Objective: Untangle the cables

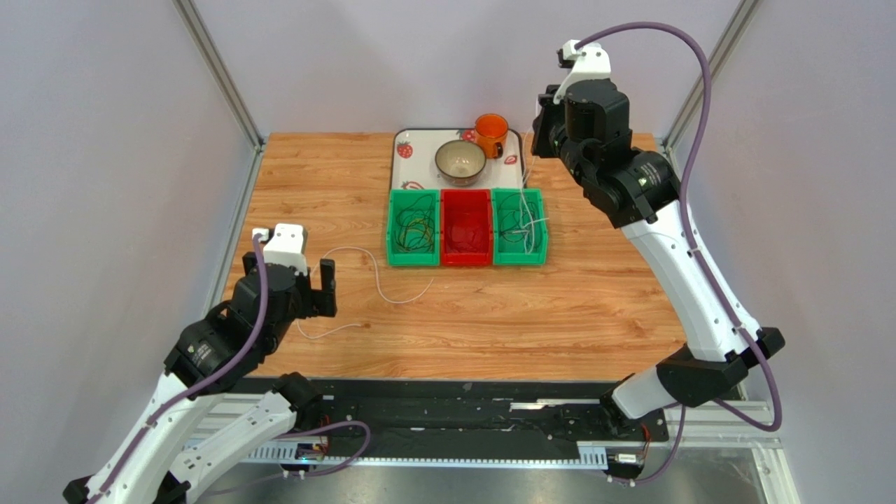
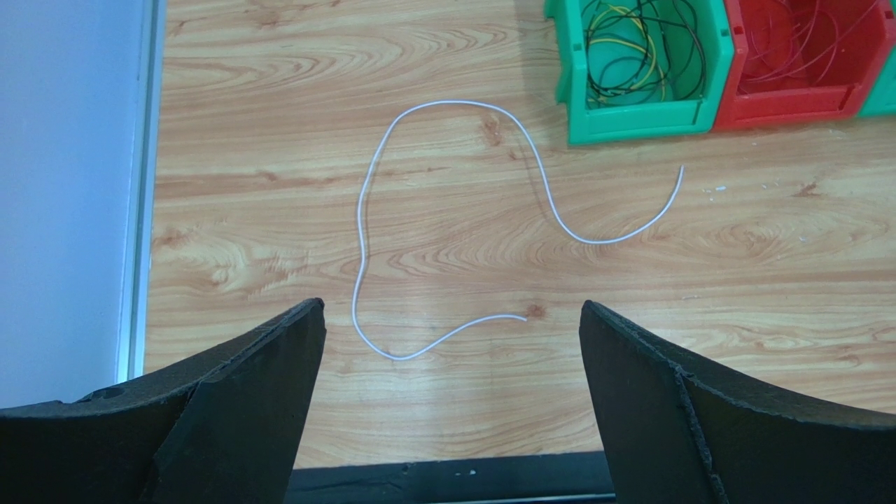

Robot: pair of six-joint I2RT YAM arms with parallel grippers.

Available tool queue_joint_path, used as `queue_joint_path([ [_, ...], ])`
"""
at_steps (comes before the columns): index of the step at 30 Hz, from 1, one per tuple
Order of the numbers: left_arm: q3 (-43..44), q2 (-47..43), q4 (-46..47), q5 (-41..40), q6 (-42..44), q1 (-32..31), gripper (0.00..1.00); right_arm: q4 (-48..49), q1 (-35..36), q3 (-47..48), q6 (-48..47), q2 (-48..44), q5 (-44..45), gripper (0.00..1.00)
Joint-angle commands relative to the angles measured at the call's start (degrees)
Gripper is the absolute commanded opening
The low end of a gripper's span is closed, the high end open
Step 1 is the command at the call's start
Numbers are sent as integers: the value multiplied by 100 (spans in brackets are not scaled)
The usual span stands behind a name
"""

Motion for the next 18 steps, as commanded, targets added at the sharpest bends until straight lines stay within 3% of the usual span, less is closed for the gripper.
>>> queue_joint_path([
  [1,-28,-43,173,29,167,10,99,541,-229,-218,-115,-7,-402,0],
  [8,-37,-25,182,20,167,10,99,788,-352,-499,-273,204,-376,0],
  [18,-37,-8,182,29,167,1,99,1438,-510,-1711,-177,205,-921,0],
])
